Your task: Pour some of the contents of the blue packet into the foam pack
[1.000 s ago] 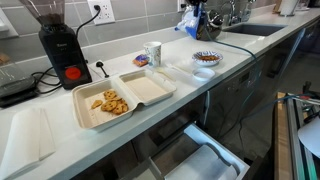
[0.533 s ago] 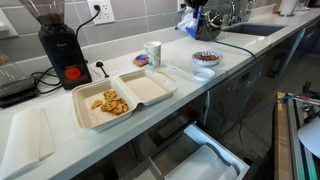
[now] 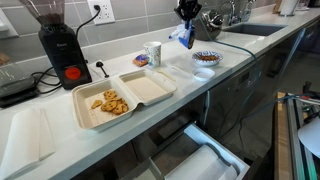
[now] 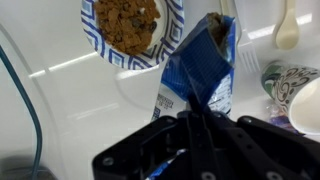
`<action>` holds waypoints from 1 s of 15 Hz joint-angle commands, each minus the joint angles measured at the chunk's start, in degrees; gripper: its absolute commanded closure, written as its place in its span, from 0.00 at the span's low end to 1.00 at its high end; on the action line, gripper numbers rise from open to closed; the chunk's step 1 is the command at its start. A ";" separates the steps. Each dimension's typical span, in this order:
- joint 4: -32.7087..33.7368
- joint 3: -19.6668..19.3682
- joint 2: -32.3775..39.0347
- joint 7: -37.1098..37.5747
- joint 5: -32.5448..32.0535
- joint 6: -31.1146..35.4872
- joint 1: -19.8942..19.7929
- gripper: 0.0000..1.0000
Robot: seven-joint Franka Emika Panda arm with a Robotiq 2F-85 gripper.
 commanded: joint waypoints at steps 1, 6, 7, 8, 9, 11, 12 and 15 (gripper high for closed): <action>3.72 -1.00 5.34 -1.80 2.59 0.96 0.08 1.00; 6.62 -1.44 10.91 -1.62 6.33 3.65 -0.11 1.00; 7.05 -1.59 11.93 -0.69 6.18 4.29 0.11 1.00; 7.13 -1.52 12.71 -0.87 7.17 5.49 0.08 1.00; 7.45 -1.46 13.54 -1.05 7.80 5.93 0.06 1.00; 7.86 -1.64 14.92 -0.45 7.43 6.70 0.38 1.00; 7.98 -1.66 15.50 -0.42 7.42 7.09 0.46 1.00; 8.63 -1.73 16.90 -0.32 7.23 6.73 0.59 0.97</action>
